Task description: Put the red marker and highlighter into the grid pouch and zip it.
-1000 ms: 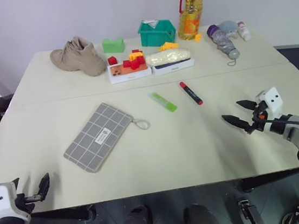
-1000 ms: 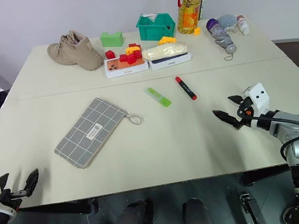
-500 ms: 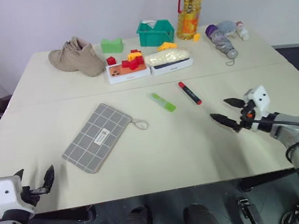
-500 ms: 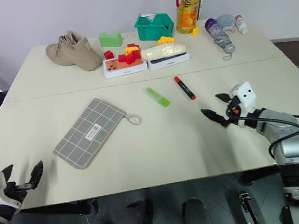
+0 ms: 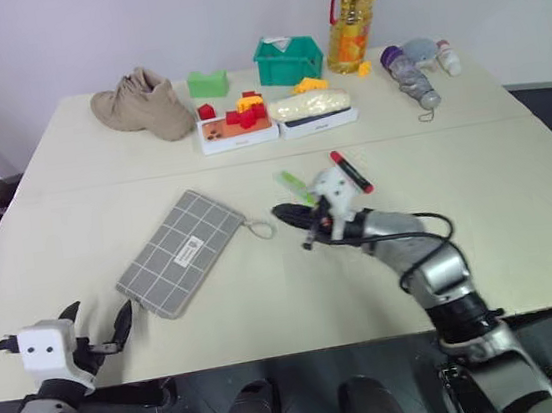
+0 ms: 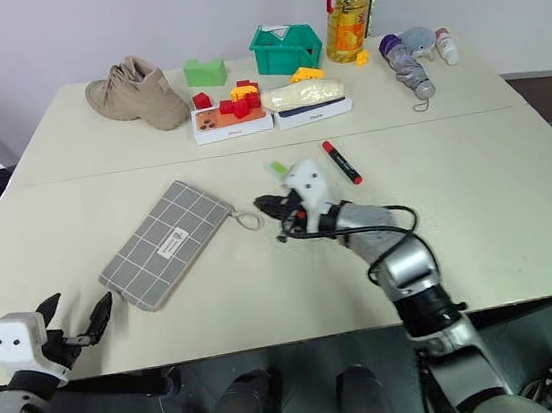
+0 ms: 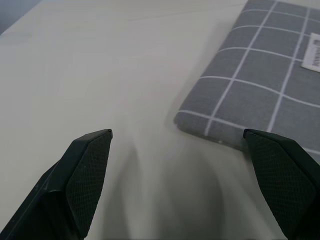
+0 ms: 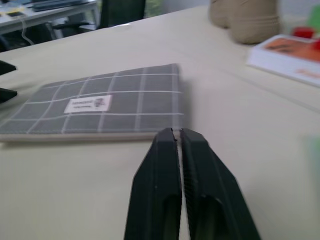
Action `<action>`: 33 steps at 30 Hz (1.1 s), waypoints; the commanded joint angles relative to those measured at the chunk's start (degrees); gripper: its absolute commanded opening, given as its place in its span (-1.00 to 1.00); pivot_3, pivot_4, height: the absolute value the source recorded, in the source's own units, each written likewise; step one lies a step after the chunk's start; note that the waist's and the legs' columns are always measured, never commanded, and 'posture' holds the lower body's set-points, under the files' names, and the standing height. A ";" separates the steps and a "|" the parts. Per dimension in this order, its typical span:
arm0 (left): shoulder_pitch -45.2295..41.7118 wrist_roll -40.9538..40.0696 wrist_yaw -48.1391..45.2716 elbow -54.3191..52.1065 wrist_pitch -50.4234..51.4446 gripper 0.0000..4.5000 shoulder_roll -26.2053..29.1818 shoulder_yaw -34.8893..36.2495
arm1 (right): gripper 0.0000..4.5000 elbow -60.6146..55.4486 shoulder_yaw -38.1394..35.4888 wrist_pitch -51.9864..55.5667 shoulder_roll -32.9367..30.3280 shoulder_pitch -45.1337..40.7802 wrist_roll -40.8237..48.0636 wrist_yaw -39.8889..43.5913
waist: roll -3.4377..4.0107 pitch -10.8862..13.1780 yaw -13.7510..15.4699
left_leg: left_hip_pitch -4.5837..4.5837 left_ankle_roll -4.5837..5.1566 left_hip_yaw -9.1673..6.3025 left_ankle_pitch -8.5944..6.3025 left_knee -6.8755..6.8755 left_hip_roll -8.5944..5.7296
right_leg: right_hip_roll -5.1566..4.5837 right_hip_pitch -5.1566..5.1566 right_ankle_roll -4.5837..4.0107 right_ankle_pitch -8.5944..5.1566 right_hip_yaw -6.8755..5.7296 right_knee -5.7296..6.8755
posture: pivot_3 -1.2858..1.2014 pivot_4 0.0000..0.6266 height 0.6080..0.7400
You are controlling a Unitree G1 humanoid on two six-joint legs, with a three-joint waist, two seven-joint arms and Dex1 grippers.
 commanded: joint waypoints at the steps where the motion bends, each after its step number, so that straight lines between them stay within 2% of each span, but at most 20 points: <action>1: 1.46 1.24 -1.07 -0.41 -2.62 1.00 1.14 0.73 | -0.99 6.05 3.37 -3.72 4.94 -5.13 -5.52 -4.63 | 0.00 0.00 -0.35 | 0.00 -0.01 0.00 0.01 -0.01 -0.01 | 0.02 -0.03 0.00 0.01 0.00 0.00 | 0.03 -0.52 0.99; 3: 2.90 1.82 -1.89 -0.28 -3.69 1.00 1.91 1.47 | -0.99 13.25 5.35 -3.94 9.65 -9.53 -8.15 -7.05 | -0.01 -0.01 -0.96 | 0.00 -0.03 0.00 0.02 -0.05 0.00 | 0.04 -0.07 0.01 0.02 0.00 0.04 | 0.03 -0.52 0.99; 8: 5.92 4.29 -3.39 0.39 -6.70 1.00 4.09 1.93 | -0.99 24.60 7.03 -1.97 16.92 -15.66 -11.68 -10.19 | -0.02 -0.02 -1.54 | 0.03 -0.17 0.01 0.11 -0.36 0.01 | 0.07 -0.26 -0.02 0.04 0.01 0.10 | 0.03 -0.52 0.99; 15: 8.44 6.06 -4.42 0.32 -9.48 1.00 5.87 2.30 | -0.99 34.44 3.58 3.39 21.41 -18.75 -12.26 -13.64 | -0.03 -0.04 -1.53 | 0.10 -0.19 0.01 0.11 -0.46 0.00 | 0.06 -0.27 -0.04 0.04 0.04 0.09 | 0.03 -0.52 0.99; 19: 8.46 12.78 -5.50 1.31 -15.53 1.00 9.22 0.24 | -0.99 33.62 1.57 5.55 21.84 -18.20 -10.67 -12.25 | -0.04 -0.06 -1.38 | 0.28 -0.23 -0.01 0.13 -0.63 0.00 | 0.07 -0.20 -0.07 0.05 0.03 0.09 | 0.03 -0.52 0.99; 25: 1.84 32.45 0.60 9.46 -31.56 1.00 16.78 -5.97 | -0.99 32.46 2.00 5.43 22.05 -17.42 -11.03 -12.10 | 0.06 -0.10 -1.26 | 0.34 -0.25 0.00 0.15 -0.69 -0.06 | 0.07 -0.20 -0.07 0.05 0.03 0.09 | 0.03 -0.52 0.99; 31: -7.86 40.40 4.65 17.74 -42.10 1.00 20.43 -12.91 | -0.99 31.88 2.30 5.39 22.50 -16.99 -11.14 -12.43 | 0.06 -0.13 -1.20 | 0.37 -0.26 0.01 0.16 -0.72 -0.06 | 0.08 -0.22 -0.05 0.06 0.03 0.15 | 0.03 -0.52 0.99; 33: -10.20 40.85 5.50 20.16 -44.78 0.77 21.30 -14.39 | -1.00 31.67 2.39 5.39 22.56 -16.88 -11.16 -12.55 | 0.06 -0.13 -1.29 | 0.37 -0.27 0.00 0.17 -0.72 -0.06 | 0.08 -0.23 -0.05 0.06 0.03 0.20 | 0.03 -0.52 0.99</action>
